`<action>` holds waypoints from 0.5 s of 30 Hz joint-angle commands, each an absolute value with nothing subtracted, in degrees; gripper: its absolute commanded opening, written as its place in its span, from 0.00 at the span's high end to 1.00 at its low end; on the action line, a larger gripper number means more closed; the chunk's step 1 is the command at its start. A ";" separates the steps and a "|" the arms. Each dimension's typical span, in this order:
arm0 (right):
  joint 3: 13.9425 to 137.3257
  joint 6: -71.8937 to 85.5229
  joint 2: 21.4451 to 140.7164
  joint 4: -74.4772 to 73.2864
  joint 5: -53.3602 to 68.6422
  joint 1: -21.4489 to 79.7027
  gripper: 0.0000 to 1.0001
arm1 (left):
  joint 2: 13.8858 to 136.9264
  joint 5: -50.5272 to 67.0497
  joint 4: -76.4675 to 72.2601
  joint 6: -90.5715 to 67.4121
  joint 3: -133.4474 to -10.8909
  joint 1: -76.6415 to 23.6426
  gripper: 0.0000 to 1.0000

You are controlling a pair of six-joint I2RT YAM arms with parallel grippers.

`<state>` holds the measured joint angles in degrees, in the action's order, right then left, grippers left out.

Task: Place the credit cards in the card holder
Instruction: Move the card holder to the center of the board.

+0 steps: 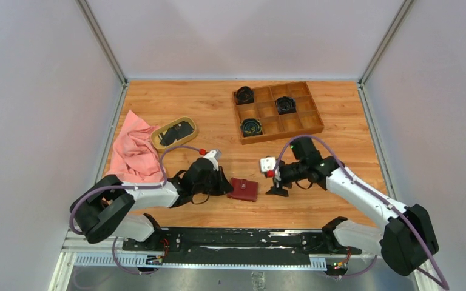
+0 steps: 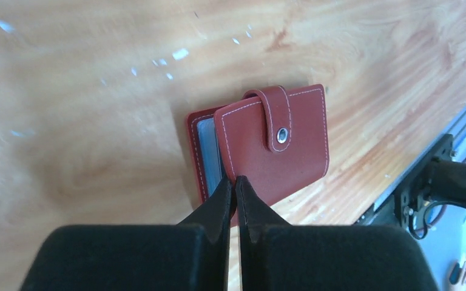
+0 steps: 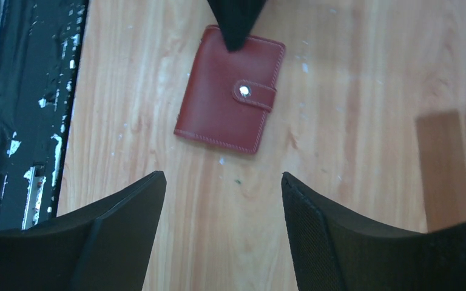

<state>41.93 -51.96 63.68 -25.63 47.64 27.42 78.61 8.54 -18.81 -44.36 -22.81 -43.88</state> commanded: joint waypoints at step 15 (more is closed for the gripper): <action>38.17 -51.13 78.57 -5.77 21.64 52.76 0.49 | 81.69 -0.98 -31.14 -61.11 -18.63 -55.65 1.00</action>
